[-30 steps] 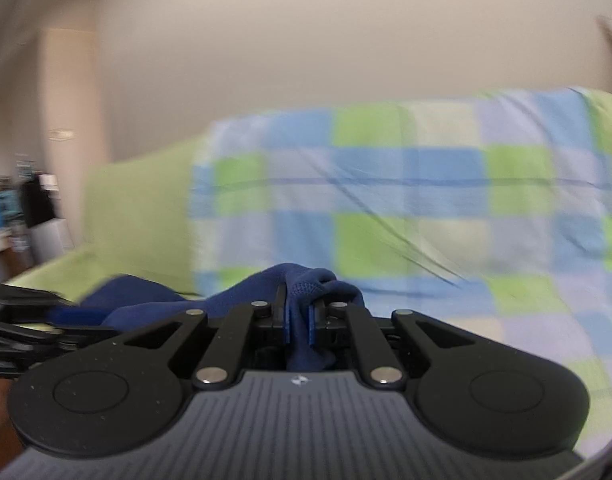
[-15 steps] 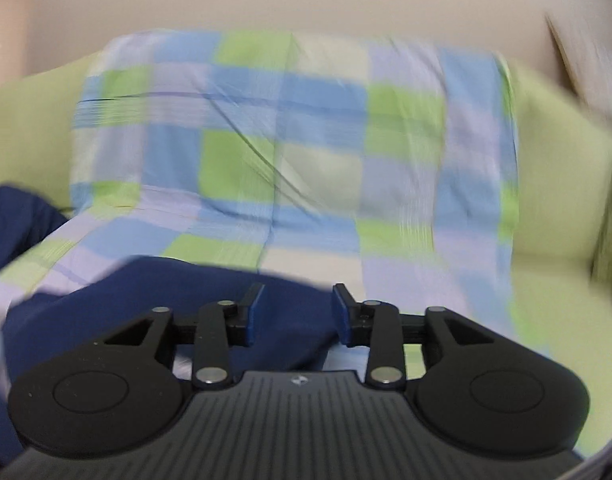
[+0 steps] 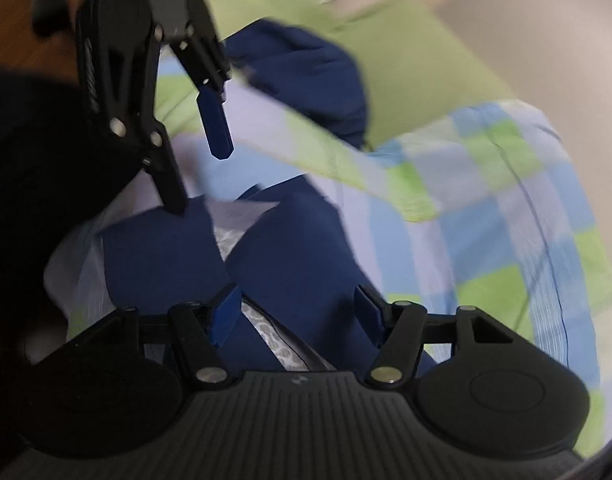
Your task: Fold clothes
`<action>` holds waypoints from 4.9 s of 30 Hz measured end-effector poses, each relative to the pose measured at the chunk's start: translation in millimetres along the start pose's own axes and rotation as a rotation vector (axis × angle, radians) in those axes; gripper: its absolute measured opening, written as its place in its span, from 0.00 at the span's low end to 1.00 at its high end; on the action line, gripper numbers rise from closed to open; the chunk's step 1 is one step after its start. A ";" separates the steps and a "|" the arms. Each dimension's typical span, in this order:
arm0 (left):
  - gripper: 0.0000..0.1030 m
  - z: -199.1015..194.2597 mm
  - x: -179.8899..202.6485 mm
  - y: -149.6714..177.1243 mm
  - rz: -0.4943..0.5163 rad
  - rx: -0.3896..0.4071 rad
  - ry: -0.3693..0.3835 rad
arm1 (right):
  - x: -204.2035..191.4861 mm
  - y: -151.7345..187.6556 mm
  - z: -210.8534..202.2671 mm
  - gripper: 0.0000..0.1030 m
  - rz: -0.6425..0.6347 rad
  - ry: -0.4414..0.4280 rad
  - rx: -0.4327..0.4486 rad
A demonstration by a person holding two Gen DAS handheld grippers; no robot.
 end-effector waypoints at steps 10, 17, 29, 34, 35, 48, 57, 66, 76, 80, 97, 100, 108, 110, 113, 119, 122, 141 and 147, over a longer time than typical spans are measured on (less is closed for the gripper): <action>0.69 24.2 11.4 4.1 -0.058 -0.019 0.049 | -22.0 -4.8 37.1 0.67 -0.175 -0.053 -0.038; 0.69 28.5 10.8 12.7 -0.049 -0.048 0.014 | -31.3 -4.8 51.4 0.76 -0.087 -0.052 -0.003; 0.69 38.9 7.5 9.9 -0.148 -0.027 0.001 | -0.3 8.8 16.7 0.20 -0.043 0.205 0.115; 0.69 44.1 -1.4 13.0 -0.224 -0.032 -0.017 | 9.6 4.2 14.5 0.05 0.000 0.219 0.154; 0.69 44.7 -1.9 14.7 -0.236 -0.033 -0.013 | 15.2 2.5 11.2 0.04 0.037 0.226 0.170; 0.19 27.7 13.4 -2.3 -0.103 -0.028 0.029 | 75.2 4.9 -43.8 0.04 0.249 0.427 0.220; 0.01 -55.5 3.8 -87.9 0.169 0.194 -0.192 | 86.7 -3.5 -102.8 0.03 0.264 0.599 0.246; 0.01 -215.6 32.6 -199.8 0.375 0.536 -0.484 | 98.0 -44.3 -233.2 0.03 0.319 0.832 0.416; 0.01 -323.6 94.0 -253.9 0.461 0.817 -0.622 | 87.6 -100.4 -369.3 0.03 0.282 1.014 0.619; 0.01 -319.4 92.4 -283.4 0.476 0.821 -0.649 | 100.8 -101.0 -373.0 0.03 0.275 1.048 0.624; 0.01 155.7 -133.3 -294.8 0.397 0.181 -0.555 | 265.2 126.1 0.9 0.03 0.705 0.665 0.215; 0.01 256.6 -175.8 -250.6 0.377 0.030 -0.525 | 267.4 175.9 93.6 0.03 0.795 0.571 0.106; 0.42 342.3 -233.8 -190.4 0.277 -0.103 -0.454 | 250.7 250.9 201.4 0.41 0.976 0.436 -0.059; 0.59 320.7 -242.6 -195.0 0.240 -0.066 -0.466 | 257.5 251.2 179.7 0.43 1.028 0.469 -0.024; 0.61 292.8 -242.0 -204.4 0.202 -0.023 -0.511 | 282.7 249.6 147.0 0.45 1.159 0.508 0.037; 0.62 250.5 -253.7 -211.0 0.168 -0.060 -0.382 | 265.7 269.9 117.3 0.53 1.223 0.448 0.004; 0.62 247.5 -247.8 -207.9 0.146 -0.081 -0.298 | 257.6 283.2 135.7 0.53 1.292 0.365 -0.029; 0.38 354.0 -260.3 -232.1 0.112 -0.089 -0.175 | 314.5 315.0 217.0 0.21 1.548 0.148 0.092; 0.05 313.6 -251.4 -233.9 0.121 0.021 -0.202 | 314.1 295.0 200.9 0.03 1.524 0.211 0.093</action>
Point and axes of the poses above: each gripper's, at about its wrist camera, not at the fingertips, and z roughly the way its jaws point, x to its right, y to its underside, the point moved 4 cm from there along z, roughly the way its jaws point, and after that the axes turned 11 degrees about z, right-handed, at the moved point
